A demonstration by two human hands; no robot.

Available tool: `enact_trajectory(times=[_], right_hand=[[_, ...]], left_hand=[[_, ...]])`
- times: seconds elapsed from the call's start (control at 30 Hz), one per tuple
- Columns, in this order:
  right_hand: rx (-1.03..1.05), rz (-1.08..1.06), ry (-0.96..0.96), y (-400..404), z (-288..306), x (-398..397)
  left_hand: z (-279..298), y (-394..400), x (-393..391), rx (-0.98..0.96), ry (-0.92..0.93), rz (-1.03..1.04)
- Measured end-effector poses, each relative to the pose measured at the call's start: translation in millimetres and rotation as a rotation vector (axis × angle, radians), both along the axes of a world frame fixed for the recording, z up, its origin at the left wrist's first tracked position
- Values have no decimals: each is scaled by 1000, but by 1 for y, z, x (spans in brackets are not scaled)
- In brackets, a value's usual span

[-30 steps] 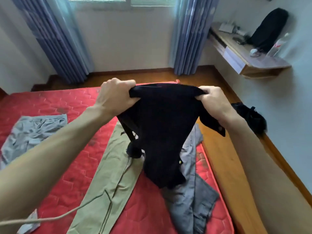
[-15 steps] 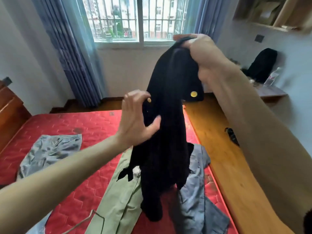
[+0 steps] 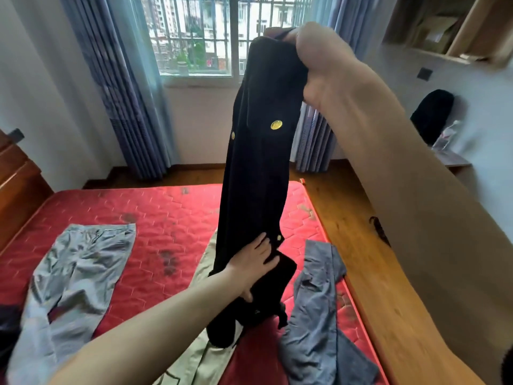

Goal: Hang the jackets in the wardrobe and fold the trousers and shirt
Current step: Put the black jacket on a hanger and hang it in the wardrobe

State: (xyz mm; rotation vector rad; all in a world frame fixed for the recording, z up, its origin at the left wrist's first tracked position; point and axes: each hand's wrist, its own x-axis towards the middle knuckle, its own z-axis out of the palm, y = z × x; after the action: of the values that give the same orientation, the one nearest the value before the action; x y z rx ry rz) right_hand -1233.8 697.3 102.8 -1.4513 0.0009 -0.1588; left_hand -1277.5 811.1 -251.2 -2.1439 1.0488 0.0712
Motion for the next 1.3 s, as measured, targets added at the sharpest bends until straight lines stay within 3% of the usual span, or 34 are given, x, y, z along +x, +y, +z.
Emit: enact_trajectory(times=[0.17, 0.27, 0.4, 0.53, 0.87, 1.0, 1.07, 1.13, 1.3], right_hand=[[145, -1, -13, -12, 8, -3], [176, -2, -26, -18, 9, -1], [183, -28, 11, -24, -8, 13], [57, -55, 167, -25, -60, 38], [-123, 166, 403, -15, -206, 63], [-390, 277, 499, -21, -232, 56], [-686, 300, 445, -26, -236, 52], [-852, 208, 247, -32, -235, 49], [-514, 168, -134, -41, -225, 25]], left_hand=[[-26, 32, 11, 23, -130, -126], [-20, 54, 20, 87, -93, -165], [11, 75, 17, -182, 18, -255], [29, 82, 13, -448, -36, -341], [66, 91, 22, -1119, -130, -128], [88, 74, 25, -1325, -116, -55], [96, 68, 27, -1435, -95, -7], [103, 63, 32, -1543, -91, 38], [118, 54, 52, -1776, -116, 121]])
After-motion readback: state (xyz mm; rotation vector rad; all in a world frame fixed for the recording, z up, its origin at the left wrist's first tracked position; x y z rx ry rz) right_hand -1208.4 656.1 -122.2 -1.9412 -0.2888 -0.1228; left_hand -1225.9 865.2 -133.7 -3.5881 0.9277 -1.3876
